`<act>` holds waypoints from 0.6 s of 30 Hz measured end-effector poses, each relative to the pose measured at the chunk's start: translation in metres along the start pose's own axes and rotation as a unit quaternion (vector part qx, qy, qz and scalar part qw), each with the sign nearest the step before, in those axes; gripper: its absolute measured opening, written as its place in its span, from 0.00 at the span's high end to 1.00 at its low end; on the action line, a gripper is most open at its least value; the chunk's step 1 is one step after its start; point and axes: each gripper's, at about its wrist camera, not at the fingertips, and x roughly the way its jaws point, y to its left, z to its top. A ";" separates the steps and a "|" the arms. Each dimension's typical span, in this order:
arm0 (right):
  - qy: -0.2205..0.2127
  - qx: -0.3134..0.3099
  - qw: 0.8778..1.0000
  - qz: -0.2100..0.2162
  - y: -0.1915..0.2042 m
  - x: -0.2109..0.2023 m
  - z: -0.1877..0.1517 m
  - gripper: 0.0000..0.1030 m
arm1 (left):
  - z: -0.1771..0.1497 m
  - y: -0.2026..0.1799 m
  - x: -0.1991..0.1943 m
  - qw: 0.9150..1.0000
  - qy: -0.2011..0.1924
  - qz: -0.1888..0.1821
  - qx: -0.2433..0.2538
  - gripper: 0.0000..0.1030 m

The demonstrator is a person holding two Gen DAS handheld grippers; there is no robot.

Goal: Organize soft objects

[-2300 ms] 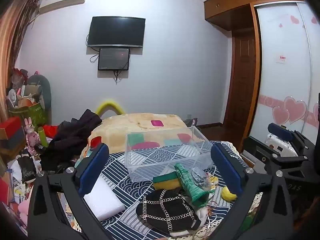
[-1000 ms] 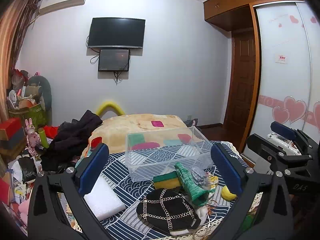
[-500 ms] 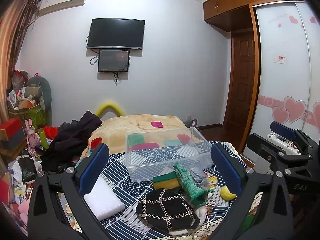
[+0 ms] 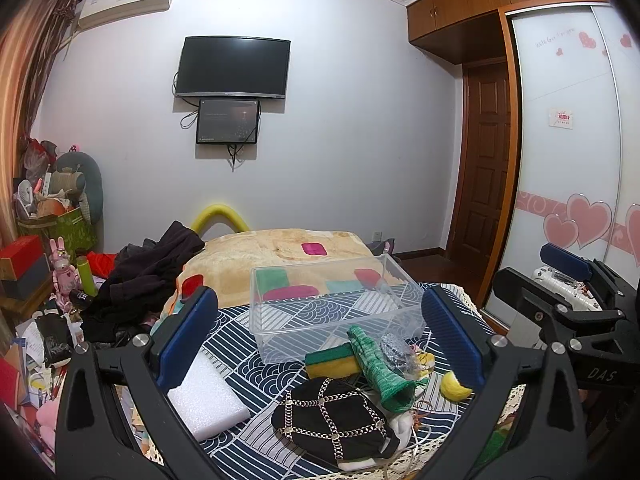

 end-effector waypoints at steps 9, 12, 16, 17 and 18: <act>-0.001 0.001 1.000 -0.001 0.001 0.002 -0.002 0.00 | 0.000 0.001 0.000 1.000 0.000 0.000 0.000 0.00; -0.001 0.000 1.000 -0.001 0.000 0.001 -0.002 0.00 | 0.000 0.001 0.000 1.000 0.000 -0.001 0.000 0.00; -0.002 0.002 1.000 -0.001 0.000 0.002 -0.003 0.00 | 0.001 0.001 -0.001 1.000 -0.001 -0.001 0.000 0.00; -0.002 0.002 1.000 -0.001 0.000 0.002 -0.004 0.00 | 0.002 0.000 -0.001 1.000 -0.001 -0.002 0.000 0.00; -0.001 0.002 1.000 0.000 0.000 0.002 -0.004 0.00 | 0.002 0.000 -0.001 1.000 -0.001 -0.002 0.000 0.00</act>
